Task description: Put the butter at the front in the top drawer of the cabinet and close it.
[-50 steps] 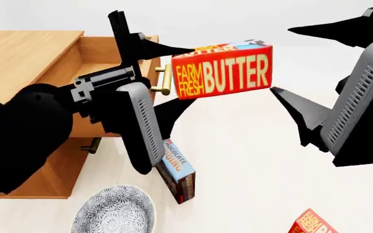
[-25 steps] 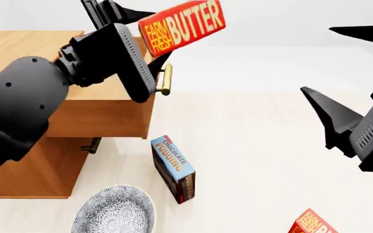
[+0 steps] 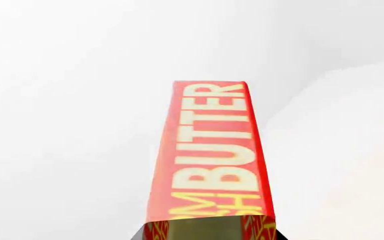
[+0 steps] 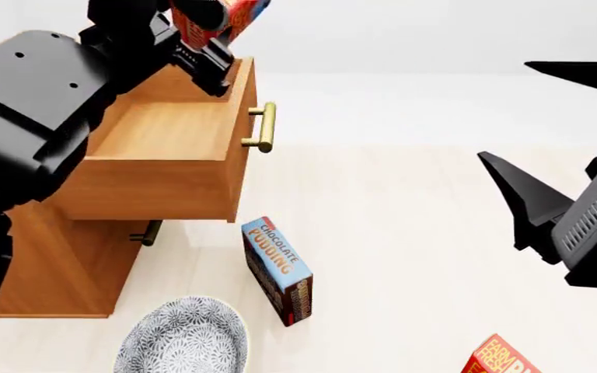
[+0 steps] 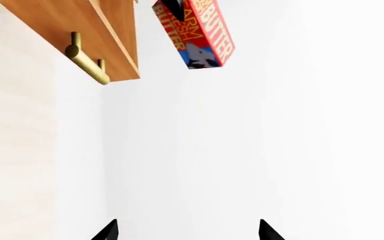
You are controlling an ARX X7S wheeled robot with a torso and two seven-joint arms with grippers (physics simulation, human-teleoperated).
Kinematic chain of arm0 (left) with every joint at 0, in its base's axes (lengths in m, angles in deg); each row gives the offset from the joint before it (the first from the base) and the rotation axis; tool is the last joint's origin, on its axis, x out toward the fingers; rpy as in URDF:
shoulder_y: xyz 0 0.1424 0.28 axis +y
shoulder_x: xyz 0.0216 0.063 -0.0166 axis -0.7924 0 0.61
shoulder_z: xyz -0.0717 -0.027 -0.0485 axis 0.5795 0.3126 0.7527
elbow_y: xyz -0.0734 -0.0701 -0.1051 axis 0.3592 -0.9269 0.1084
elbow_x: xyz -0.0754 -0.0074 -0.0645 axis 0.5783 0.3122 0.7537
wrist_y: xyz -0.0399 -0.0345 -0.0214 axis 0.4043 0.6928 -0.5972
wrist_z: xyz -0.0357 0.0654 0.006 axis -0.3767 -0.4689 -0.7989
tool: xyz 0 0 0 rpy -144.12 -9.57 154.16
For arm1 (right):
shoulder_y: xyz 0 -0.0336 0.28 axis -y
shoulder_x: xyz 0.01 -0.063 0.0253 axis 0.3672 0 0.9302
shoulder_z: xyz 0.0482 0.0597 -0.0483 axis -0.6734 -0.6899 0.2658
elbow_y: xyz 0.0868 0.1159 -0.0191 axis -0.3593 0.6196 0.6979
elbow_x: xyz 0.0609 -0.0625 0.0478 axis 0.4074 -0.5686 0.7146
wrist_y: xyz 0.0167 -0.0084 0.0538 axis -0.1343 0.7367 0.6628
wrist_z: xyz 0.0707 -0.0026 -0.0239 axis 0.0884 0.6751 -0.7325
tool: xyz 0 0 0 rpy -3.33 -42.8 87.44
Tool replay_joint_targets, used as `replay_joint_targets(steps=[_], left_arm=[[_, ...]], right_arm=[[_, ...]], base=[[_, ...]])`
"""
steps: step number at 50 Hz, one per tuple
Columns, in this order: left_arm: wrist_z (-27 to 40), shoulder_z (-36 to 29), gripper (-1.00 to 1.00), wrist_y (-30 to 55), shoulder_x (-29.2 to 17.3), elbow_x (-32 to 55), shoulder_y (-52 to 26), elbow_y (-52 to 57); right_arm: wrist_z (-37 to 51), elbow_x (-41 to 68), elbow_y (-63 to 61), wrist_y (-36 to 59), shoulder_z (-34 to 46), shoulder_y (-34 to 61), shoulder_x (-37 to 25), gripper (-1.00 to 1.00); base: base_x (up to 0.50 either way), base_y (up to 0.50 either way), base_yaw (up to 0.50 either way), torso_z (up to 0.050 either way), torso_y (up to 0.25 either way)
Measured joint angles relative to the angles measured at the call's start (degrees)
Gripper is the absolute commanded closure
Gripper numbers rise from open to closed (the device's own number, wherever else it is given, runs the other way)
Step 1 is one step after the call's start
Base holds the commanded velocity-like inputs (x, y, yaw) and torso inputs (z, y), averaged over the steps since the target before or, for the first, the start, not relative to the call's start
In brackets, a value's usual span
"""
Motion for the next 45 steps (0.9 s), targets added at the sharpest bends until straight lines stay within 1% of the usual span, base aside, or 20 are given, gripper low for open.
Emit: replay_joint_targets(steps=[11, 22, 35, 45], left_arm=[[4.41, 4.65, 1.0, 8.85, 3.76, 4.7, -2.58, -5.64], [8.51, 9.16, 1.0, 16.54, 6.47, 8.63, -4.82, -11.02], [12.43, 11.61, 1.0, 22.1, 8.47, 10.01, -7.4, -16.37], [14.23, 13.61, 1.0, 25.01, 10.35, 11.09, -9.56, -21.47]], right_arm=[[0.59, 0.16, -0.11, 0.03, 0.07, -0.51, 0.0, -1.0], [0.51, 0.15, -0.04, 0.26, -0.07, -0.67, 0.48, -1.0], [0.47, 0.37, -0.05, 0.18, -0.31, -0.84, 0.5, -1.0], [0.95, 0.49, -0.1, -0.12, -0.24, -1.32, 0.1, -1.0]], base=[[0.0, 0.0, 0.0, 0.001, 0.002], [0.0, 0.0, 0.0, 0.0, 0.001], [0.0, 0.0, 0.0, 0.001, 0.002], [0.0, 0.0, 0.0, 0.0, 0.002]])
